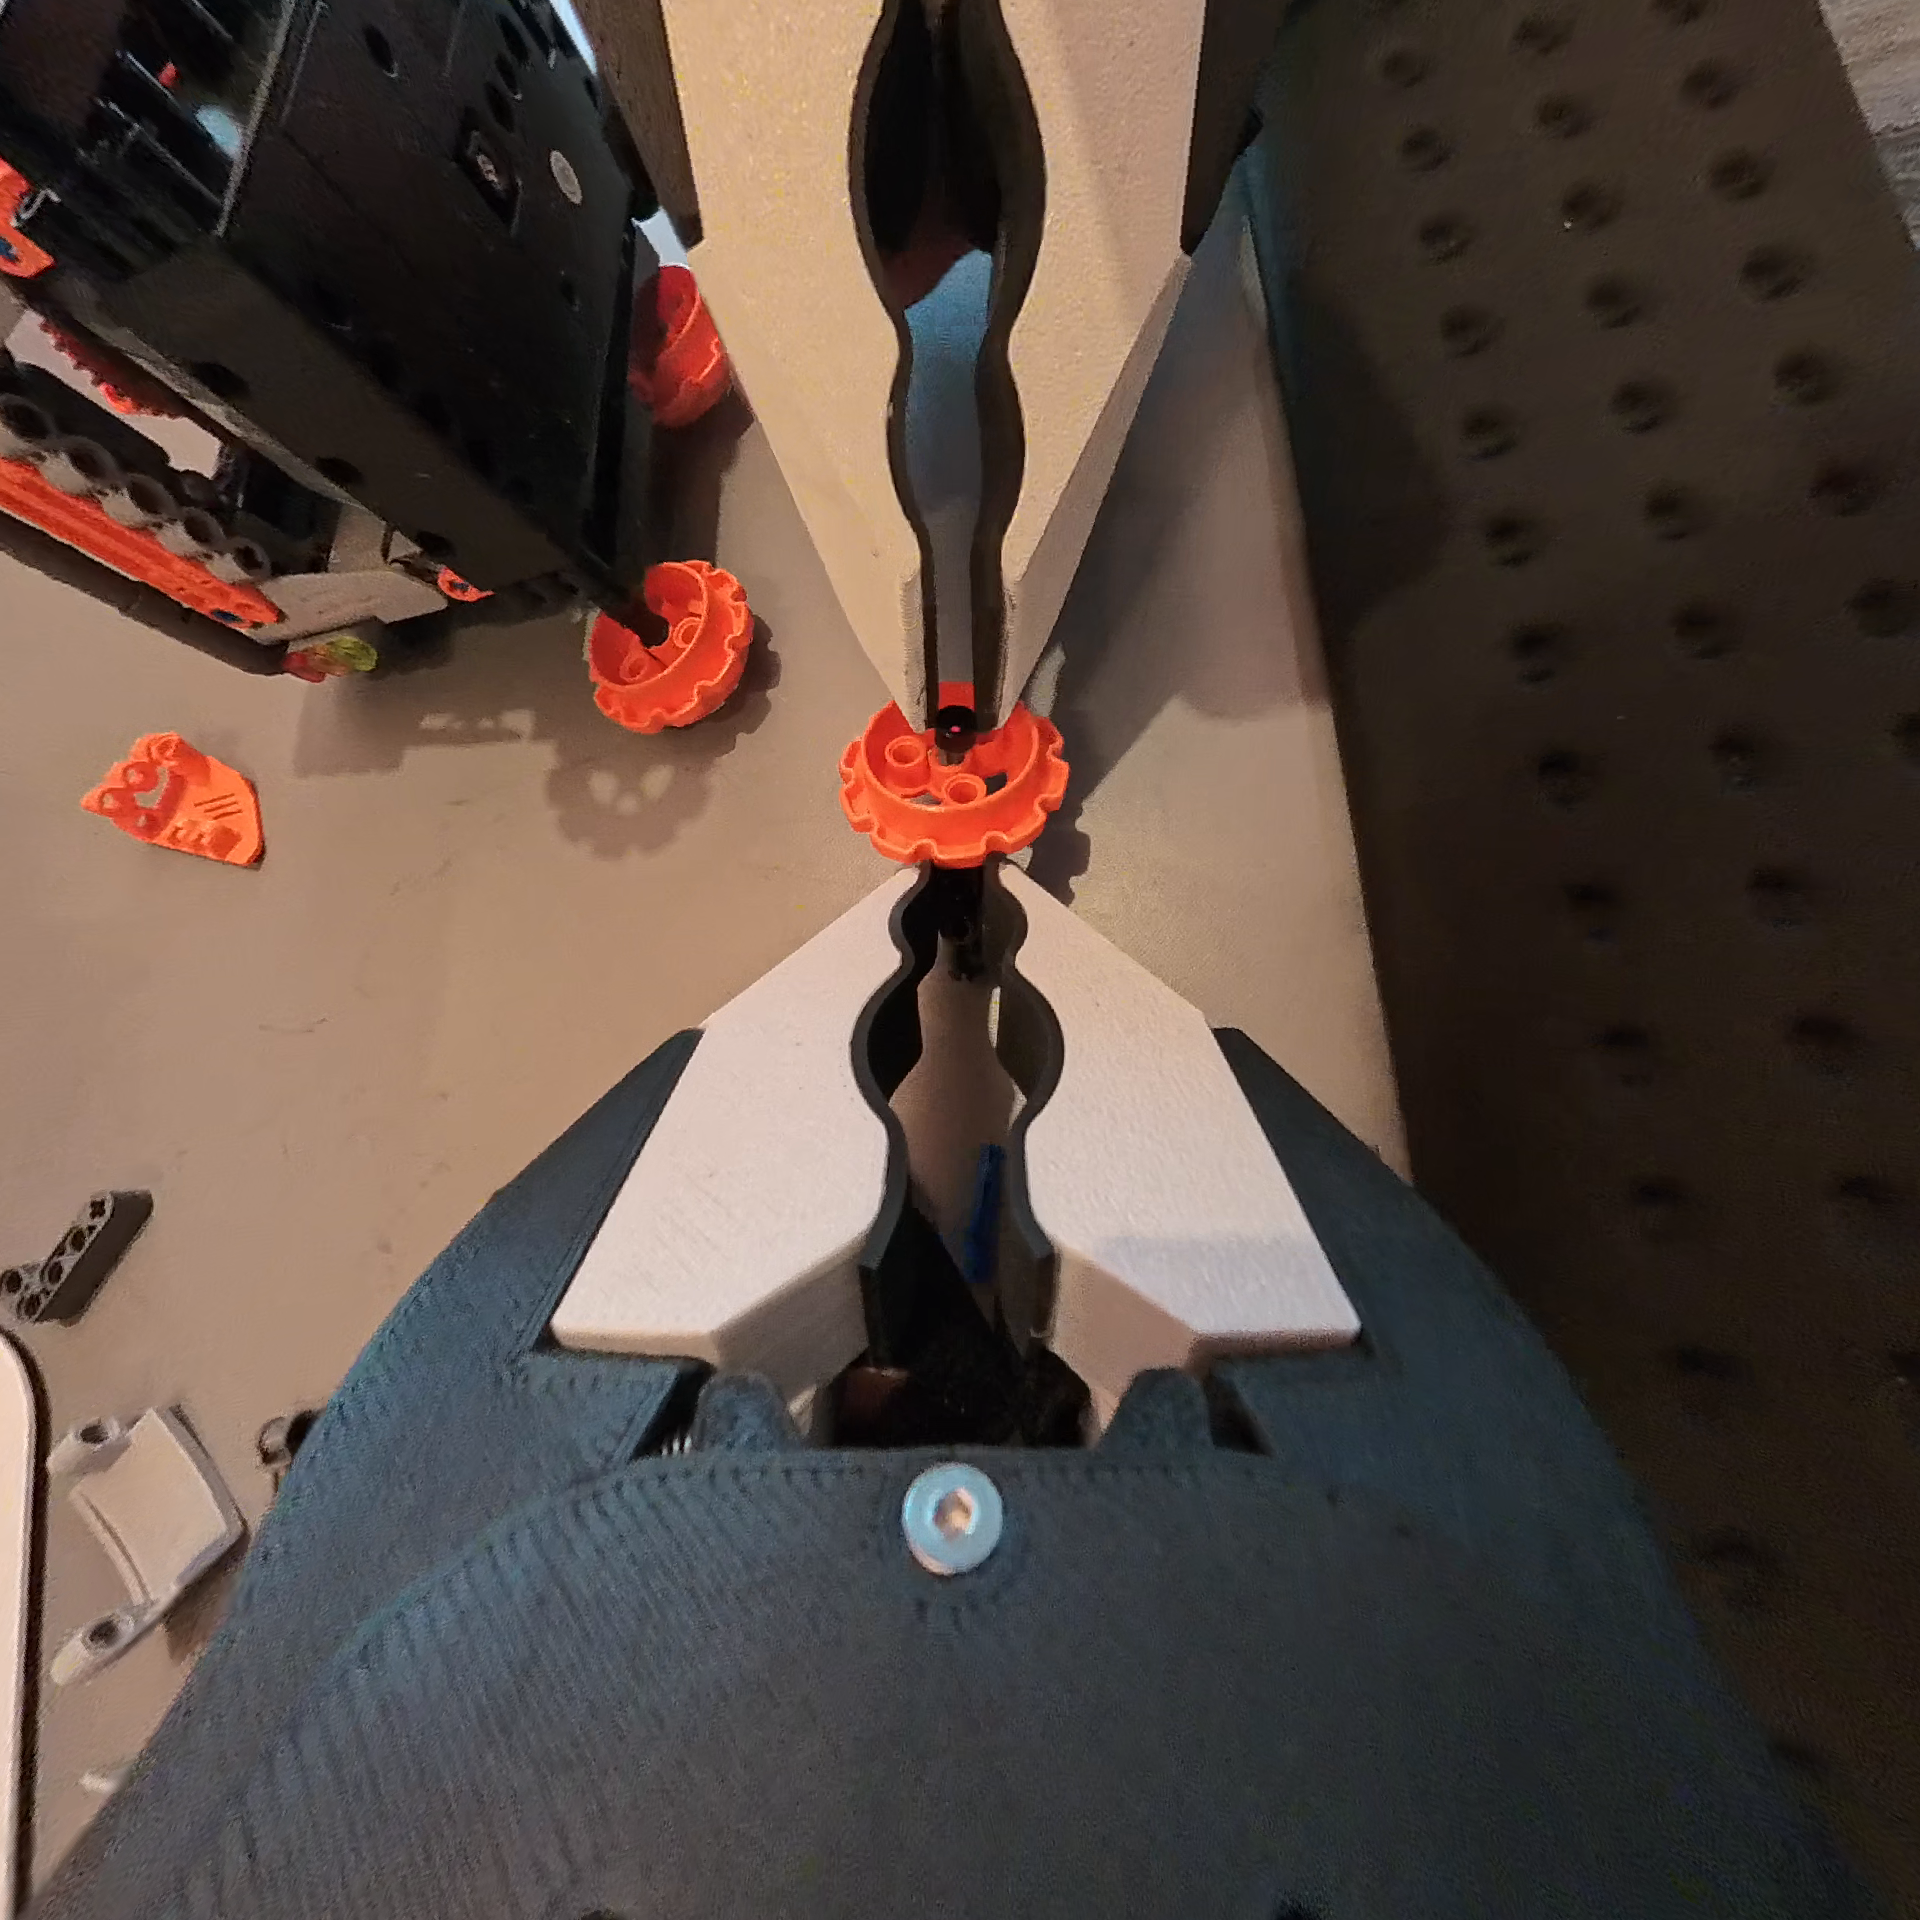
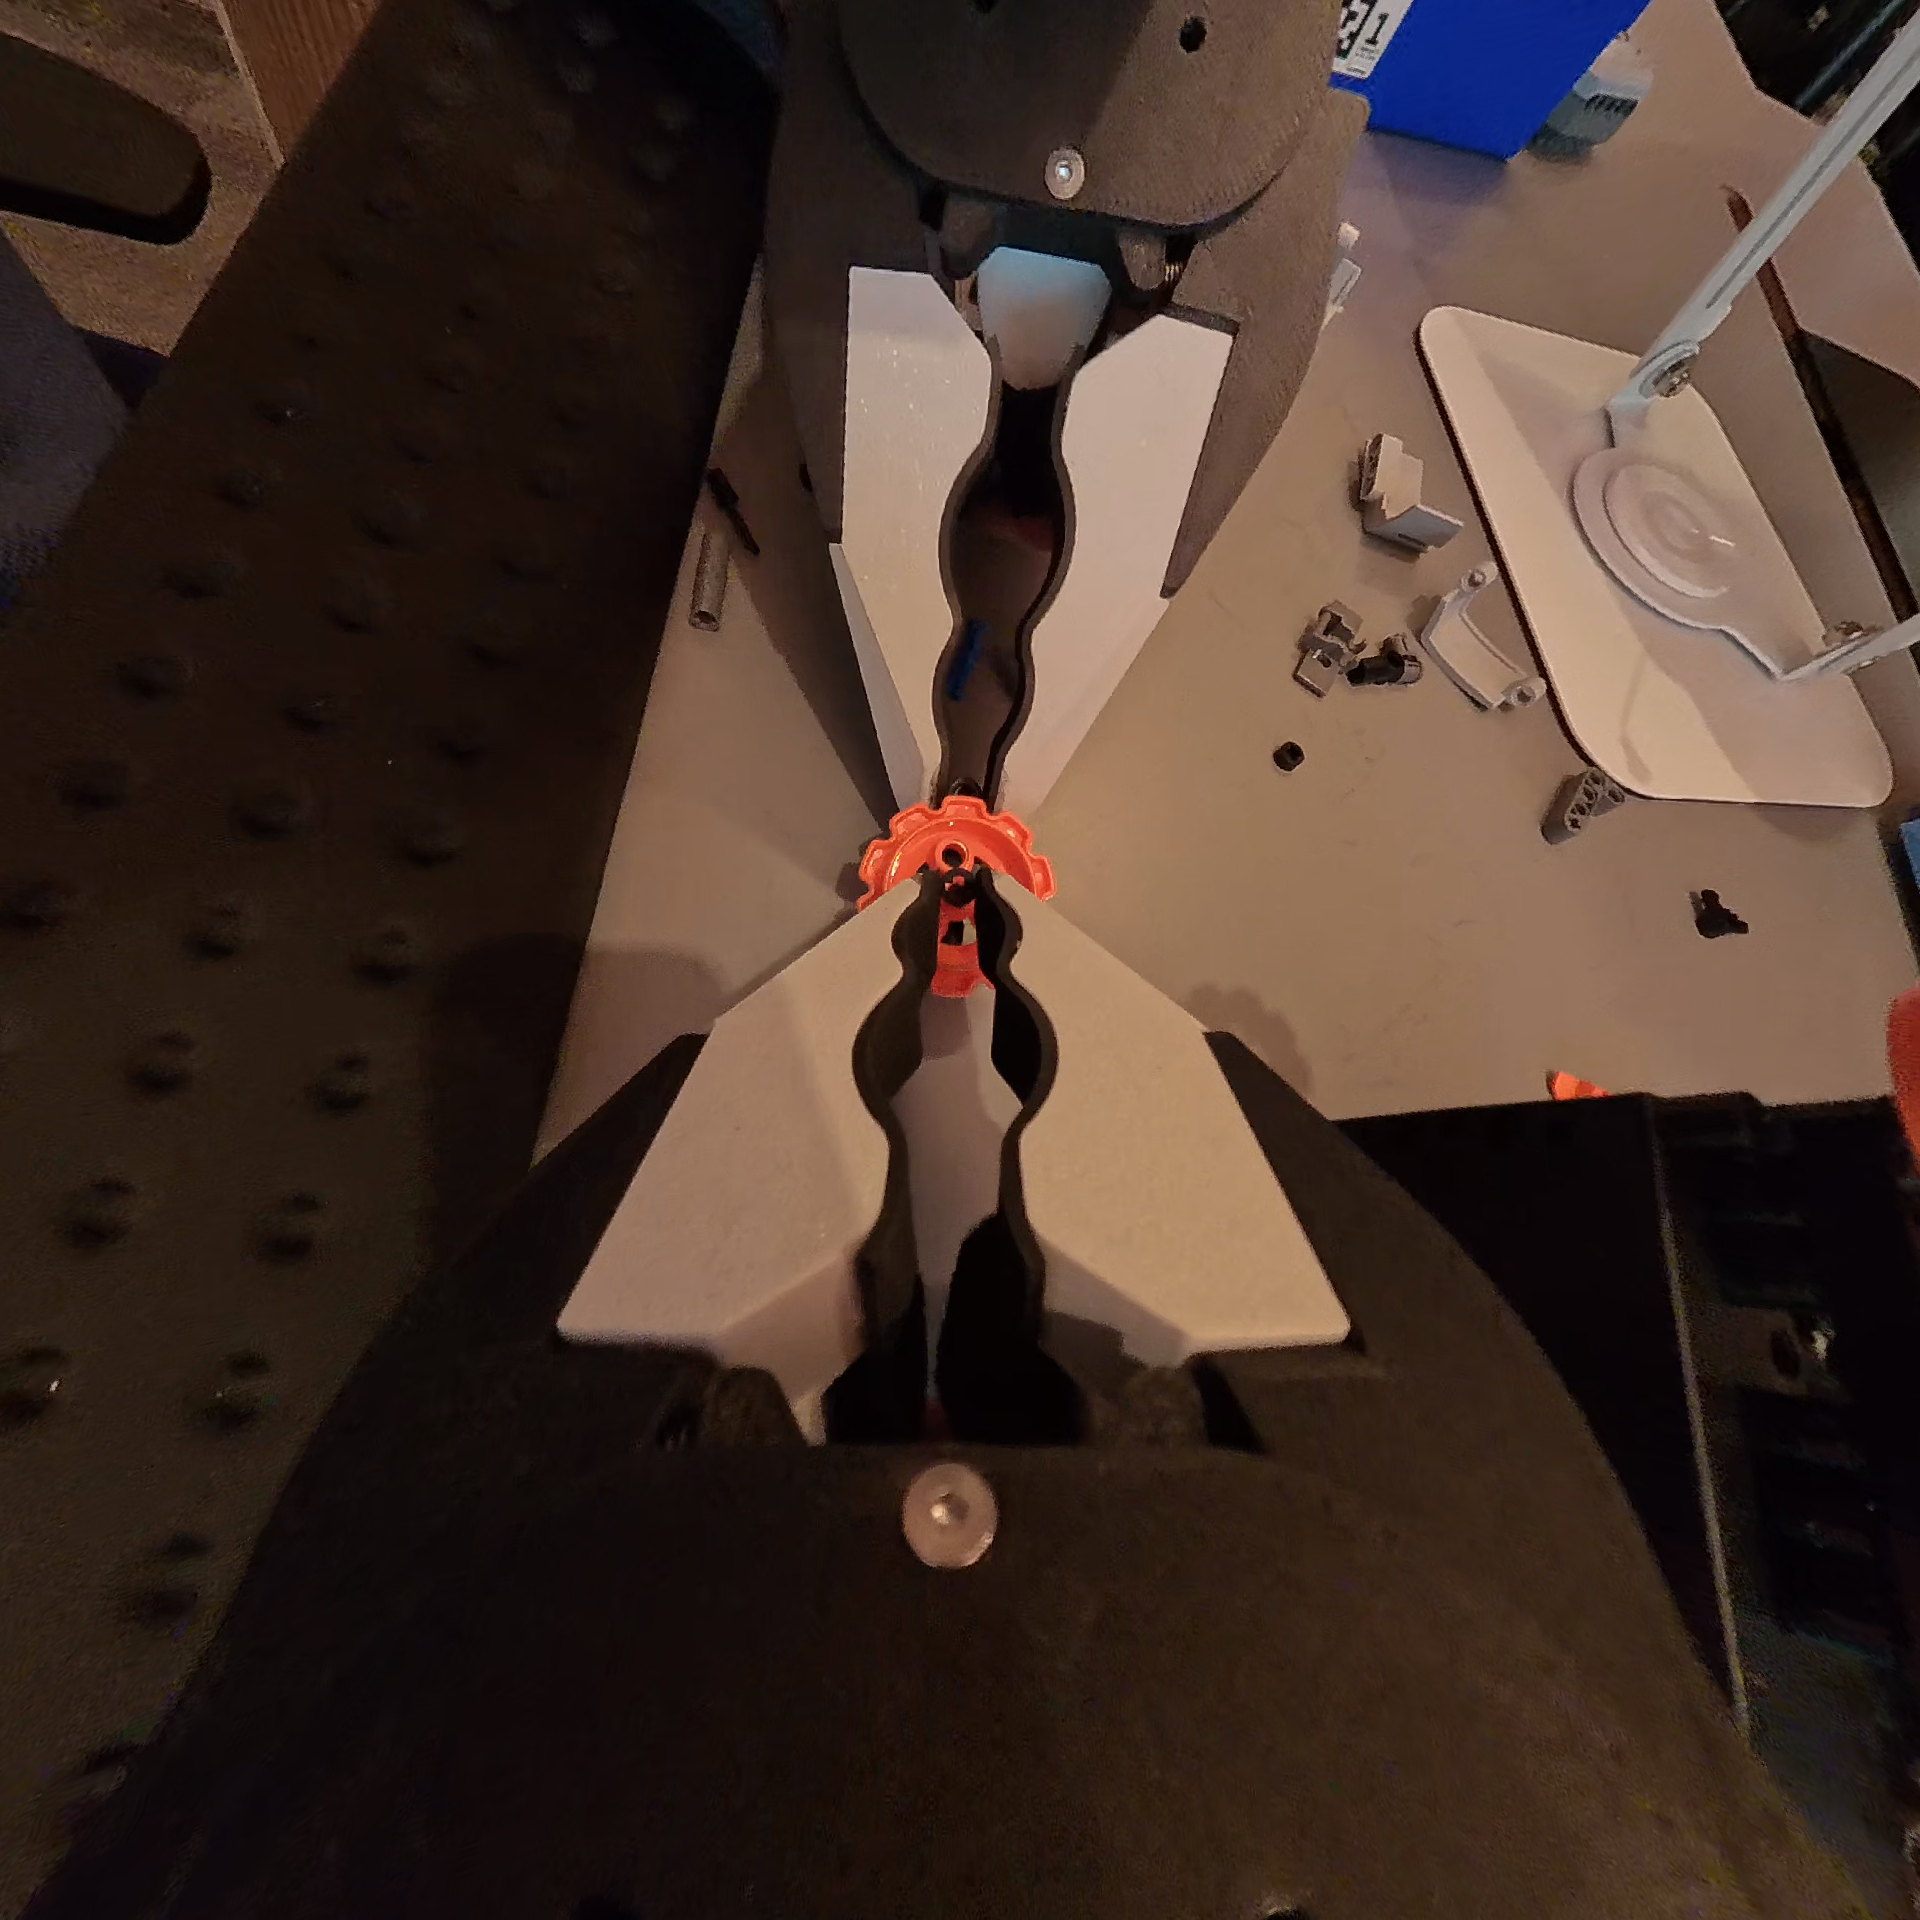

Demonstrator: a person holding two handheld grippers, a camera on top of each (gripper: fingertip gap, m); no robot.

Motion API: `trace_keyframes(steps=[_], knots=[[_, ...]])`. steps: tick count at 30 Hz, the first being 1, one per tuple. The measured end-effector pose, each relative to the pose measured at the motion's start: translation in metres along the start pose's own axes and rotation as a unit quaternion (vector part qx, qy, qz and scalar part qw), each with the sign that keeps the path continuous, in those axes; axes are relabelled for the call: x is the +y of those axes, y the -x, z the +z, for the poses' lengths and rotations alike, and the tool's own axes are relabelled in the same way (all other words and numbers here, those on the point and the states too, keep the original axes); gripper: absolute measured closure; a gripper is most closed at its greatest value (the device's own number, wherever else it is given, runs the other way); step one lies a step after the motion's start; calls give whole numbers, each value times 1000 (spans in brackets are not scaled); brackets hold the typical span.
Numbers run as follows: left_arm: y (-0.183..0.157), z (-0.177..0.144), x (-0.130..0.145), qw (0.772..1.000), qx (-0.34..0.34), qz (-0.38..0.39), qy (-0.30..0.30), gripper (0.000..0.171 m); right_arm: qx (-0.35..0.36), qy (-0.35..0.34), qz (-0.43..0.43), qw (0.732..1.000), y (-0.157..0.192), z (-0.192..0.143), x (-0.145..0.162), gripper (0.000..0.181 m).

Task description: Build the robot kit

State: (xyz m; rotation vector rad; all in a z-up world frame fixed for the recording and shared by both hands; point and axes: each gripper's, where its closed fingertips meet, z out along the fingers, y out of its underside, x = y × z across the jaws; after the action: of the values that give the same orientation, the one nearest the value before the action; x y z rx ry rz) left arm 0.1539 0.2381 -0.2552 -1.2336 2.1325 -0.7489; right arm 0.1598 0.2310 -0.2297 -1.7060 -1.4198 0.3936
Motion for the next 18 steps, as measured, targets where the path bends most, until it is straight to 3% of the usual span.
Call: trace_keyframes(steps=[18], knots=[[-1,2,-1,997,60,54,-2,164,-56,12,-35,998,3,0,0,177]])
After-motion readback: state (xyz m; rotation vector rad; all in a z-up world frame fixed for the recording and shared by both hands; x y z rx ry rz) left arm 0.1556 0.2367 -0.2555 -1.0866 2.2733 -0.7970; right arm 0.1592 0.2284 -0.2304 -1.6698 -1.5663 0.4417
